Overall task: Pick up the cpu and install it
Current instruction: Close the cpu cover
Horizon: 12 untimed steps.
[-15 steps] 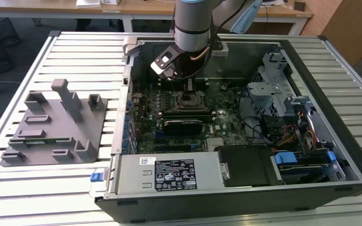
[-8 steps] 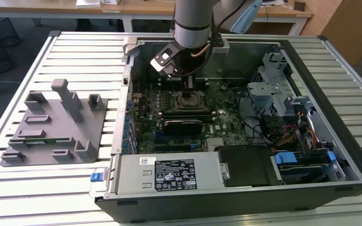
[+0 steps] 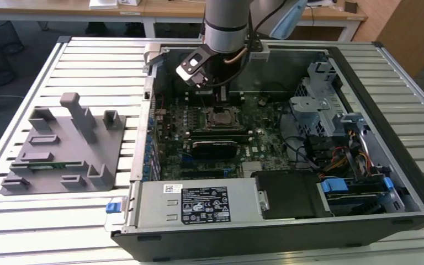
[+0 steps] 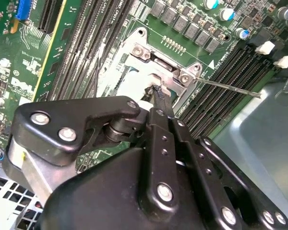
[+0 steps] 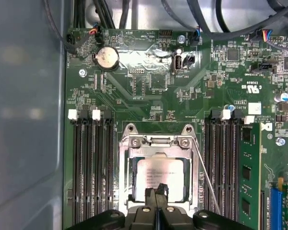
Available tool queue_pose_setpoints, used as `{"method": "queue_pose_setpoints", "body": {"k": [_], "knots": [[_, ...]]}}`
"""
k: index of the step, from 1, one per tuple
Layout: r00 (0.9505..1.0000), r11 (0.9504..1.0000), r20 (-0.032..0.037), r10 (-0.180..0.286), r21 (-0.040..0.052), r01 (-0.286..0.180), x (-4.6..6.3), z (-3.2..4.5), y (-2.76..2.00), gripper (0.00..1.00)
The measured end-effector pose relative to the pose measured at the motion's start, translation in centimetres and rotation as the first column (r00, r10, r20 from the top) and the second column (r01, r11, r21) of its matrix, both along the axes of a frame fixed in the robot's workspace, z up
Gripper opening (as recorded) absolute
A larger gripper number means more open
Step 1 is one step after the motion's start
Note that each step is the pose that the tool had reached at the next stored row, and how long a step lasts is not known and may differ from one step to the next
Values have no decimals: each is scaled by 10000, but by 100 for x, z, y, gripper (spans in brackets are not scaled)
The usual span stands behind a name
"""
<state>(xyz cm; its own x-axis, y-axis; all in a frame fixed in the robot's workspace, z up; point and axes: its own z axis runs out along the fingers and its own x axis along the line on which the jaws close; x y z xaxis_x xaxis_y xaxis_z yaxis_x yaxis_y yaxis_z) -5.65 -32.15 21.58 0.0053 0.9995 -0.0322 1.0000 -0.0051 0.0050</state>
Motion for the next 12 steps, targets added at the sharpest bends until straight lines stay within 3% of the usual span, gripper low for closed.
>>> {"method": "queue_pose_setpoints", "body": {"k": [12], "knots": [[10000, 10000, -1, -1, -3, 1, 126, -6, -2, 11]]}}
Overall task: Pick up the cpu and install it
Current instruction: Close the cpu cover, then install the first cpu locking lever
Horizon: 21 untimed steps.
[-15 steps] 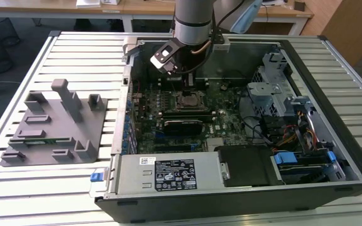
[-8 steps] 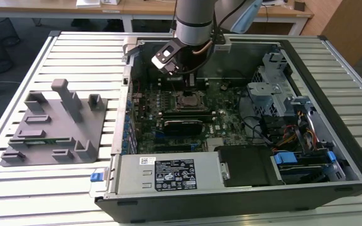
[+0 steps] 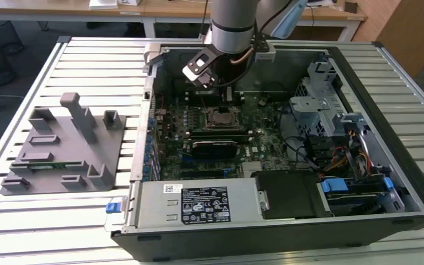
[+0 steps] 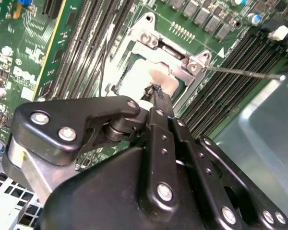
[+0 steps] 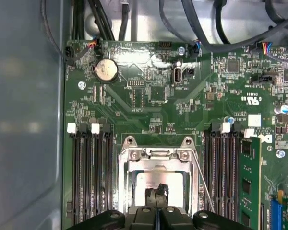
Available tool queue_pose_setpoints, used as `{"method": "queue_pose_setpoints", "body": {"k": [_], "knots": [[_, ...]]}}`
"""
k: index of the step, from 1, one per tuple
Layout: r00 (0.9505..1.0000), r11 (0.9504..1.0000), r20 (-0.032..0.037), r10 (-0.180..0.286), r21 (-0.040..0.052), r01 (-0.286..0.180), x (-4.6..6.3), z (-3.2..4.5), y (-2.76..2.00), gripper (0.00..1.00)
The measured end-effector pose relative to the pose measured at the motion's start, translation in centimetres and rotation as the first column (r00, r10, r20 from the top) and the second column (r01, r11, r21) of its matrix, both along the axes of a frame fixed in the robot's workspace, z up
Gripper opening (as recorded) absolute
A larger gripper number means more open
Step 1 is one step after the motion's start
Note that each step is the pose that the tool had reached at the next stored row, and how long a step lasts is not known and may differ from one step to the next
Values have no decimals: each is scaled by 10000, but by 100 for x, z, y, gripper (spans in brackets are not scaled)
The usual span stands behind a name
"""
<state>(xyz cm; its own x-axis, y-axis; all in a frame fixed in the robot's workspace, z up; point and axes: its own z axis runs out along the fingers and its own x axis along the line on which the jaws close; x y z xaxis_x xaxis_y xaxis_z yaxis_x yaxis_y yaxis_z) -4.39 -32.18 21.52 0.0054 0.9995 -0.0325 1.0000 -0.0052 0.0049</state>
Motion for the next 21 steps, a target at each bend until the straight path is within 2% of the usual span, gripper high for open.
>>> {"method": "queue_pose_setpoints", "body": {"k": [7, 12, 16, 21], "knots": [[10000, 10000, 7, 0, 2, 0, -16, -1, -34, 11], [10000, 10000, 31, 1, 1, -1, -41, 27, -37, 11], [10000, 10000, 33, 0, 1, 0, -43, 86, -37, 11], [10000, 10000, 33, 0, 2, 0, -48, 205, -37, 11]]}}
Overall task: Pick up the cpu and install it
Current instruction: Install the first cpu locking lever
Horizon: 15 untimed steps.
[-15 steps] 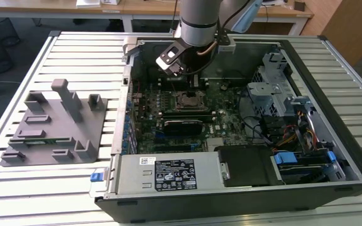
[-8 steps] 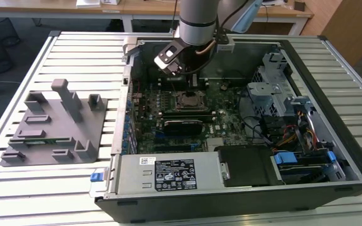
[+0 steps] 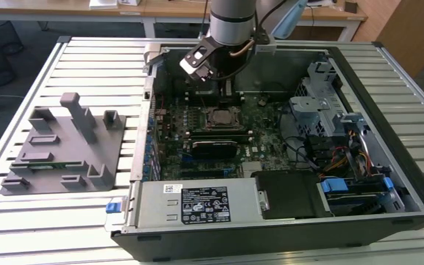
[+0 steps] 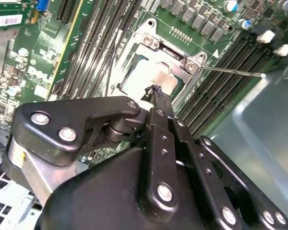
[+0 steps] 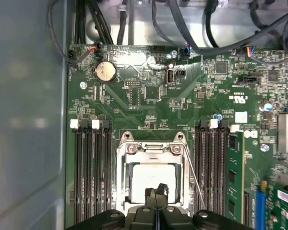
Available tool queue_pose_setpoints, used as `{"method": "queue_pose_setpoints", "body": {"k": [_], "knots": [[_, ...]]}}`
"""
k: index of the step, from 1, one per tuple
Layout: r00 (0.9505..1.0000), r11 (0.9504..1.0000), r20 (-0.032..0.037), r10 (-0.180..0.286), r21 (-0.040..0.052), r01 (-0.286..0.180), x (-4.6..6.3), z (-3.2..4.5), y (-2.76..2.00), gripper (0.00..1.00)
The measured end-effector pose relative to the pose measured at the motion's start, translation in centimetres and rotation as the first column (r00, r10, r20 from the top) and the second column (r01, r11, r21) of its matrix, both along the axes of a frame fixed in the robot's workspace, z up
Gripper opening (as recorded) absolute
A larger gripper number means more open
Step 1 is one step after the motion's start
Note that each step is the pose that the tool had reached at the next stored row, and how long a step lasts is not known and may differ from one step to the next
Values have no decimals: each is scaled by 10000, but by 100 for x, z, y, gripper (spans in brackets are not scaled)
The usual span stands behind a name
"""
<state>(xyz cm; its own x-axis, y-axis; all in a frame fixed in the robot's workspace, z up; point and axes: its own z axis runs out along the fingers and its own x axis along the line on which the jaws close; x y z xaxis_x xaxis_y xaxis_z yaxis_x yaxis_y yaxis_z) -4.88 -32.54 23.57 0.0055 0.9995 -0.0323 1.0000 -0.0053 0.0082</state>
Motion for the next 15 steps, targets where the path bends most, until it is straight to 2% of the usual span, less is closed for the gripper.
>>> {"method": "queue_pose_setpoints", "body": {"k": [7, 10, 15], "knots": [[10000, 10000, 0, 1, -1, -1, -13, 170, 0, 11], [10000, 10000, -1, -1, 0, 1, -24, 216, 0, 11], [10000, 10000, 12, 1, 0, -1, -191, 225, 0, 11]]}}
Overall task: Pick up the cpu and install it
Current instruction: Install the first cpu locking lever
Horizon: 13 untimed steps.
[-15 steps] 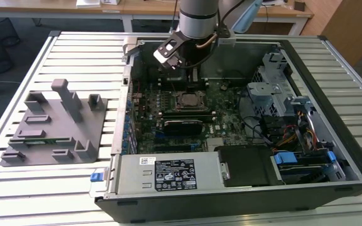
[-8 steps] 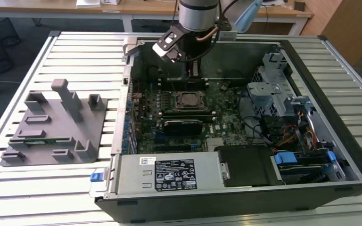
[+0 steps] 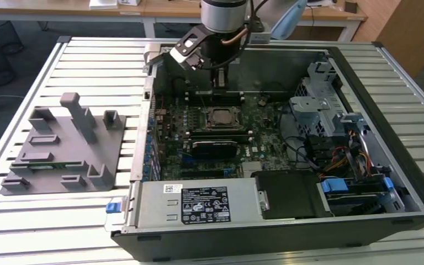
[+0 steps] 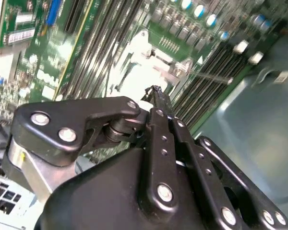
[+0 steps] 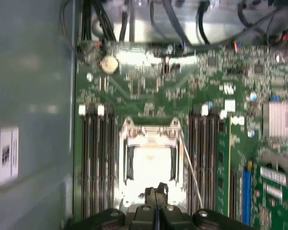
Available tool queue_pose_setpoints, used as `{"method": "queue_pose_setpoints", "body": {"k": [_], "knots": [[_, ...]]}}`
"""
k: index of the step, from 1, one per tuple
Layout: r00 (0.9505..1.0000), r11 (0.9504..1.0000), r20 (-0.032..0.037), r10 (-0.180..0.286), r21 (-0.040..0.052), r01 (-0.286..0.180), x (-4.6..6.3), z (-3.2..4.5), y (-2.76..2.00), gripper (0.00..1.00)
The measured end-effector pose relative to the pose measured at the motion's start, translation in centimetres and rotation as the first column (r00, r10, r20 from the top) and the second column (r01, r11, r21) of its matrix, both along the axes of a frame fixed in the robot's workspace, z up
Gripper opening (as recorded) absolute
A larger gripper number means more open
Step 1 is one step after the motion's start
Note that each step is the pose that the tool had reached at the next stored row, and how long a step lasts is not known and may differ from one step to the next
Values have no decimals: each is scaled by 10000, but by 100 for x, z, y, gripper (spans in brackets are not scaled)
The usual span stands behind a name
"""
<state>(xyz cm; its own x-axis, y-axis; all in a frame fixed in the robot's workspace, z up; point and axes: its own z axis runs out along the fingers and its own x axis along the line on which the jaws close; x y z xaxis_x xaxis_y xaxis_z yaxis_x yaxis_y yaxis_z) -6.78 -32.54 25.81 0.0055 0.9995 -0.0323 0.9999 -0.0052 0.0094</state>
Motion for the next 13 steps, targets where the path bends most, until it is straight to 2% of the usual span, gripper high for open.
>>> {"method": "queue_pose_setpoints", "body": {"k": [3, 7, 10, 13], "knots": [[10000, 10000, 3, 53, 0, -53, -81, 0, -3, 11], [9974, 9974, 2, 717, 0, -717, -83, -2, -3, 11], [9921, 9921, 2, 1258, 0, -1258, -83, -4, -3, 11], [9838, 9838, 1, 1792, -1, -1792, -84, -7, -4, 11]]}}
